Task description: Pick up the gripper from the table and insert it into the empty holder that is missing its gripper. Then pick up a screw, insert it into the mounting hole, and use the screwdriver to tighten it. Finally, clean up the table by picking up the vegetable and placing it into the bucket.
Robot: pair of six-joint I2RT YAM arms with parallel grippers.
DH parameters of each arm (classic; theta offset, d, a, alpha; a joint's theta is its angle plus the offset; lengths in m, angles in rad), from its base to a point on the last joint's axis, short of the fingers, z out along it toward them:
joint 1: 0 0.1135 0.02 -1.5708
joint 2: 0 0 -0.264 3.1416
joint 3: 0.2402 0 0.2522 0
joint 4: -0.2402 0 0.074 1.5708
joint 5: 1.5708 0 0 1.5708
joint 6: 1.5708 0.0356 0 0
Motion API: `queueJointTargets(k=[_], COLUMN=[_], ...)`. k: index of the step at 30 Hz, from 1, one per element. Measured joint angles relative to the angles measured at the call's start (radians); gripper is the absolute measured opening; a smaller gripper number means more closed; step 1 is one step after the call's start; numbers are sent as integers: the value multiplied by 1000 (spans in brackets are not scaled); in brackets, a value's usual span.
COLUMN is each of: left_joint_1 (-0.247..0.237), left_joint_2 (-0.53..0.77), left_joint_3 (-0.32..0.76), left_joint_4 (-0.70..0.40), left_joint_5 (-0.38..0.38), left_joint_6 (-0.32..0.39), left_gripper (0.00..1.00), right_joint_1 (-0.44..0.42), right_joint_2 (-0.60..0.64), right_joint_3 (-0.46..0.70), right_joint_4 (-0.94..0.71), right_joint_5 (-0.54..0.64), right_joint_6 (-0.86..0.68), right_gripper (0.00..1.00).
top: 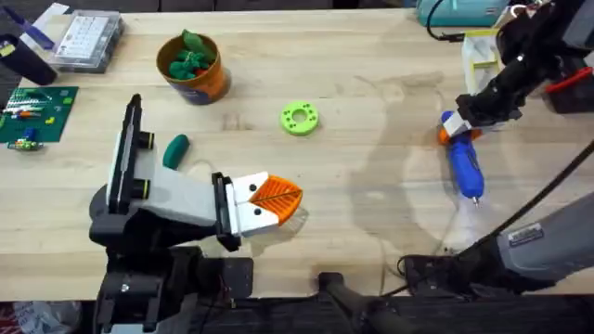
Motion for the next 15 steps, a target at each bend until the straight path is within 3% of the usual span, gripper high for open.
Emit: queueJointTargets(k=[7, 15], left_joint_1=[0, 0], left_joint_2=[0, 0], left_joint_3=[0, 0], left_joint_4=[0, 0], left_joint_5=[0, 0], left_joint_6=[0, 0], left_gripper=[5, 5], right_joint_1=[2, 3], right_joint_2=[-30, -209], right_joint_3=[86, 262], right_joint_4=[-93, -164], right_joint_5=[-77, -182], right_joint_6=[14, 17], right_gripper=[28, 28])
